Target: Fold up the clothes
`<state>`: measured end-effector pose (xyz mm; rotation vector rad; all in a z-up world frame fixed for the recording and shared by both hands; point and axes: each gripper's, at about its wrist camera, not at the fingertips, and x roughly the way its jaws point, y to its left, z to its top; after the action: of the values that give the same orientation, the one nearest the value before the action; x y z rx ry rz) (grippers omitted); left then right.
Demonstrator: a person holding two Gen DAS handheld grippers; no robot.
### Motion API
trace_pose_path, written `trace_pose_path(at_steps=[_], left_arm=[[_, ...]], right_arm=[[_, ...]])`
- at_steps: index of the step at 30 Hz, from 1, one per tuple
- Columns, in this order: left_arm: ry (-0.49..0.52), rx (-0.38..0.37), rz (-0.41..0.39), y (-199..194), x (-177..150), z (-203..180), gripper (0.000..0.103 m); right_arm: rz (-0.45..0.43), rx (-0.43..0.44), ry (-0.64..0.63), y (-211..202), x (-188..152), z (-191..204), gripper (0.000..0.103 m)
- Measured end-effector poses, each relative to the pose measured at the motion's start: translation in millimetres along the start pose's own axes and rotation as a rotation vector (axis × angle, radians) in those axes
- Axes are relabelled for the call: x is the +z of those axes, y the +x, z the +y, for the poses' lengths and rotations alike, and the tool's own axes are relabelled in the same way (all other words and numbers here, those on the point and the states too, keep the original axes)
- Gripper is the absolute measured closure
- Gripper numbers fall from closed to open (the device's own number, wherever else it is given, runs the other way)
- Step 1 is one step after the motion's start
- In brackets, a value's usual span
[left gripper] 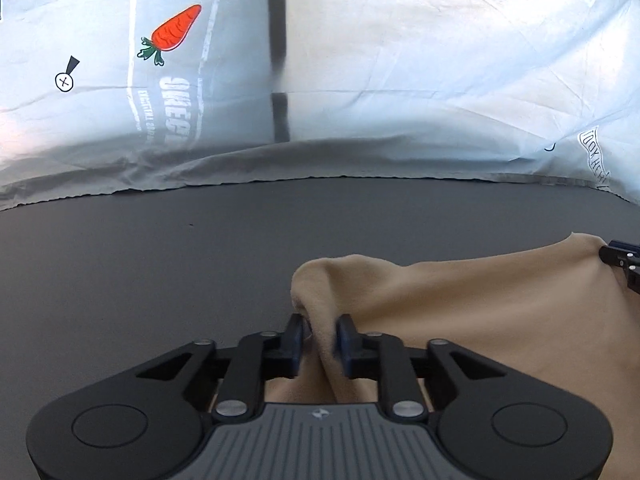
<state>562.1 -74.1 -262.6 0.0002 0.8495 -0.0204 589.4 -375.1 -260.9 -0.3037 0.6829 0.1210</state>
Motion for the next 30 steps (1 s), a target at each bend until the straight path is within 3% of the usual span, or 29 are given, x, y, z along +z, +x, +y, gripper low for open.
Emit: trace_pose_path(at_steps=[1,2,5,8,15,19,23,24,25,26,27,28,30], left_arm=[[-0.02,-0.002,-0.008,-7,0,3,0.069],[-0.044,-0.003,-0.022,-17,-1,6,0.067],[-0.117,-0.005,-0.079,-61,-13,18,0.048],[-0.204,-0.018,-0.093,-113,-48,30,0.042],[-0.303,-0.04,0.119,-191,-178,13,0.041],[-0.354,-0.057,0.204,-230,-239,-7,0.041],[-0.395,-0.071,0.219,-250,-274,-21,0.041],[-0.394,-0.06,0.213,-252,-278,-24,0.043],[-0.39,-0.042,0.206,-256,-282,-26,0.055],[-0.38,-0.014,0.203,-258,-284,-29,0.07],[-0.37,0.014,0.208,-260,-285,-31,0.099],[-0.374,0.028,0.202,-264,-286,-31,0.099],[-0.414,0.026,0.17,-278,-288,-23,0.099]], right_arm=[[-0.011,-0.019,0.009,-10,0,-6,0.065],[-0.023,-0.037,0.02,-20,-1,-12,0.061],[-0.051,-0.034,0.162,-68,-13,-45,0.053],[-0.028,0.019,0.309,-121,-43,-54,0.052],[0.138,0.129,0.461,-233,-147,-20,0.059],[0.196,0.17,0.532,-276,-199,-26,0.059],[0.228,0.245,0.566,-301,-229,-22,0.059],[0.233,0.261,0.565,-306,-235,-20,0.059],[0.231,0.259,0.549,-309,-239,-16,0.063],[0.227,0.258,0.537,-312,-241,-14,0.077],[0.224,0.258,0.526,-314,-244,-13,0.089],[0.225,0.269,0.528,-315,-245,-13,0.1],[0.196,0.294,0.566,-322,-246,-18,0.101]])
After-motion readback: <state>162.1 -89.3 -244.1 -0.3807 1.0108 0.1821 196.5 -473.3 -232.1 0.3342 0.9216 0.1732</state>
